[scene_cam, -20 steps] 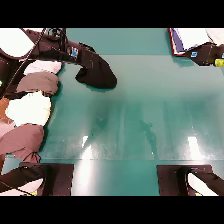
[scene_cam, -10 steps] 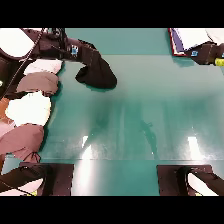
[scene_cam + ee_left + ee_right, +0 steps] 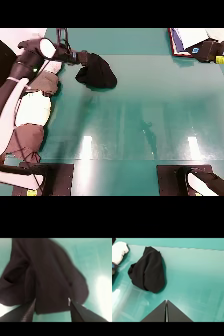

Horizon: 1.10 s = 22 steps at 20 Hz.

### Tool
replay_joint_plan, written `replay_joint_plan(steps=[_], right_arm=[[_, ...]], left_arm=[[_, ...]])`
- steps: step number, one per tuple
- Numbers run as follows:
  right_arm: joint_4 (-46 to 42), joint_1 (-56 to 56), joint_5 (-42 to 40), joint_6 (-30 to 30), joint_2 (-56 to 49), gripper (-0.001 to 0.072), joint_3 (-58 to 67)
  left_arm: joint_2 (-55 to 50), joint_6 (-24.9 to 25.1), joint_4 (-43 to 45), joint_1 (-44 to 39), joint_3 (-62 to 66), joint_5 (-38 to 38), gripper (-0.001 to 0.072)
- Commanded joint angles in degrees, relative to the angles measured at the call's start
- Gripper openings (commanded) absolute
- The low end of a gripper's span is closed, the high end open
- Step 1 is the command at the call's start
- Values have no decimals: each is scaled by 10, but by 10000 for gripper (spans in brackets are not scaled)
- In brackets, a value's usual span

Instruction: Fold the shirts.

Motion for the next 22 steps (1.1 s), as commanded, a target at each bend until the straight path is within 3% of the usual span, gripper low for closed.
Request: replay_joint_plan(steps=[1, 7, 8, 9, 10, 14, 19, 22], right_arm=[[0, 0, -2, 0, 0, 21, 0], [0, 0, -2, 0, 0, 21, 0], [0, 0, -2, 0, 0, 21, 0], [0, 0, -1, 0, 0, 21, 0], [0, 0, -1, 0, 0, 21, 0], [-2, -1, 0, 0, 0, 21, 21], [-39, -1, 10, 0, 0, 21, 129], [-81, -2, 29, 0, 0, 21, 193]], left_arm=[[-88, 67, -106, 24, 0, 47, 510], [-119, 81, -134, 14, 12, 70, 497], [-119, 82, -133, 14, 24, 60, 320], [-119, 82, -133, 14, 38, 45, 50], [-119, 82, -132, 14, 54, 29, 25], [-83, 81, -115, 15, 161, -41, 22], [101, 86, -78, 5, 238, -48, 22], [176, 92, -32, -50, 238, -116, 22]])
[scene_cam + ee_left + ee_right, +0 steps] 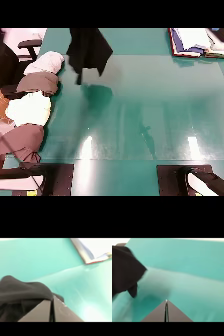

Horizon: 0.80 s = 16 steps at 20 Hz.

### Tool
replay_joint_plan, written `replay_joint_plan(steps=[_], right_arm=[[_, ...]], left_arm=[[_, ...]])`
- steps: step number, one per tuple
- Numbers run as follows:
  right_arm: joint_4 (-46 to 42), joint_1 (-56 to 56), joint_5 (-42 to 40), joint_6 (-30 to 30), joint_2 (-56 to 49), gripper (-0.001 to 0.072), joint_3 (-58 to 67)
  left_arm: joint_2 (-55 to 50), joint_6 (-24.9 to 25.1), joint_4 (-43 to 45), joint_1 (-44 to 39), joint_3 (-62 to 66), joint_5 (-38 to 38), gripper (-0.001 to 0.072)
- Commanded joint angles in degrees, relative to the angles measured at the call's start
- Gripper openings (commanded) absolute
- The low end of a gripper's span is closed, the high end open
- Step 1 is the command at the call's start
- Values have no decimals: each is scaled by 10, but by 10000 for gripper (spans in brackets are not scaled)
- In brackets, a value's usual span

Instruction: Fold the shirts.

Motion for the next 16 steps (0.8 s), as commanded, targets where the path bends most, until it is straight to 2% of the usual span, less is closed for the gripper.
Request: replay_joint_plan(steps=[1, 3, 5, 6, 7, 8, 11, 16], right_arm=[[-49, -4, 23, 0, 0, 21, 73], [-50, -18, 33, 0, 0, 21, 96], [-50, -36, 58, 0, 0, 21, 110], [-49, -43, 70, 0, 0, 21, 110], [-50, -49, 85, 1, 0, 21, 110], [-49, -55, 102, 1, 0, 21, 110], [-50, -58, 131, 1, 0, 21, 110], [-50, -58, 135, 1, -1, 21, 110]], left_arm=[[78, 6, 44, -67, 14, -83, 22], [72, 21, 44, -134, -5, -115, 22], [58, 31, 43, -198, -56, -101, 26], [47, 36, 42, -225, -80, -92, 145], [31, 35, 39, -248, -103, -79, 496], [13, 27, 39, -263, -116, -71, 592], [-12, 9, 61, -240, -120, -78, 592], [-15, -56, 73, -53, -153, -113, 592]])
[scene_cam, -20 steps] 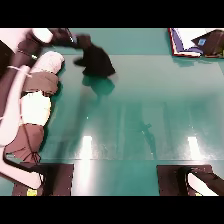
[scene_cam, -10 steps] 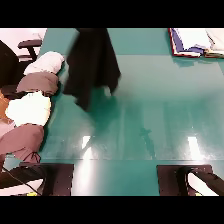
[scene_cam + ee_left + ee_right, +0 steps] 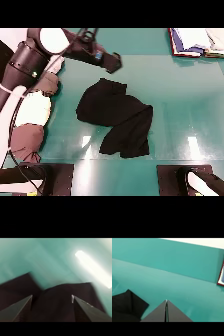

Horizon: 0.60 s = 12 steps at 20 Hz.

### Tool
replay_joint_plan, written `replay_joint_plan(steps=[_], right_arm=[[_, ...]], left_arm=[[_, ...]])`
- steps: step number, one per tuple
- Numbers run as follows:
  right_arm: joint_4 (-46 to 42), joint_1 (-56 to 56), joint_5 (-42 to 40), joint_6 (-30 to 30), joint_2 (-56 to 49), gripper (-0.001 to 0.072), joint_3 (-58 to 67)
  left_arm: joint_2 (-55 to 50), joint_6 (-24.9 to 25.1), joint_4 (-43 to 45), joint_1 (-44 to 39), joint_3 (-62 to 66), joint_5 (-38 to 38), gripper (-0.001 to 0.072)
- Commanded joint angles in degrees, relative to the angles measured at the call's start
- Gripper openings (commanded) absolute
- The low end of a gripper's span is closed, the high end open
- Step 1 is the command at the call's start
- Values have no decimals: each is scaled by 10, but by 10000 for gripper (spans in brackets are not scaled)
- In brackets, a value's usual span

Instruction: Fold the shirts.

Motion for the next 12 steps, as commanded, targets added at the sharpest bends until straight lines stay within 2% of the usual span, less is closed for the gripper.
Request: replay_joint_plan(steps=[1, 5, 12], right_arm=[[3, -1, 13, 0, -3, 21, 1], [4, -1, 34, 1, -30, 21, 0], [3, 33, 38, 1, -79, 21, 0]], left_arm=[[-9, -36, 3, 117, -49, -19, 592], [-56, -23, -48, 202, -154, -16, 592], [-169, 13, -105, 210, -170, -7, 591]])
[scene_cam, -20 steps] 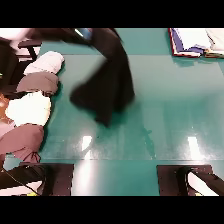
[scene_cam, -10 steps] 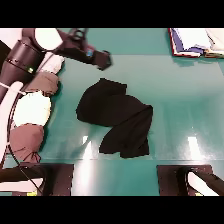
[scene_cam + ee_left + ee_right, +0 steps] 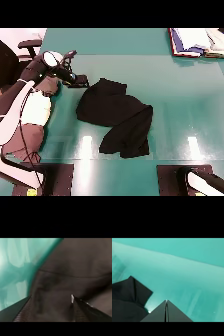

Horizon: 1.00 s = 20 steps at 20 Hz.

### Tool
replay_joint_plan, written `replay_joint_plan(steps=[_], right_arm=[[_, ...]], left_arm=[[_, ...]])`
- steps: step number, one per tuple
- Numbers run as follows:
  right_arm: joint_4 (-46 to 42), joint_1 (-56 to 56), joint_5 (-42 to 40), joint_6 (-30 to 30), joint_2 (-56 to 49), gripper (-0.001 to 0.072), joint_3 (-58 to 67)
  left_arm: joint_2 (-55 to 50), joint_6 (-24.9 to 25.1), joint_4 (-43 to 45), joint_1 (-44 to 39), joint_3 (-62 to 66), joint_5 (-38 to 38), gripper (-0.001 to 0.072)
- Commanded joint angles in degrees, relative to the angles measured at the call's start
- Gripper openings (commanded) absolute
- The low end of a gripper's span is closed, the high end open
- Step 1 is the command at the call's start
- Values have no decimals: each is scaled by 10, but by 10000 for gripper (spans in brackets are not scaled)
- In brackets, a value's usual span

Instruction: Fold the shirts.

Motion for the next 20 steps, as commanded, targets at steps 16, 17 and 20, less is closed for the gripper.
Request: replay_joint_plan(steps=[16, 17, 20], right_arm=[[-18, -41, 82, 26, 14, 21, -290], [-32, -51, 78, 26, 30, 28, -361], [-18, -61, 48, 25, 57, 458, -584]], left_arm=[[17, 31, 5, 7, 49, -9, 24], [27, 31, 5, 7, 64, -10, 24], [43, 31, 0, 7, 90, -10, 24]])
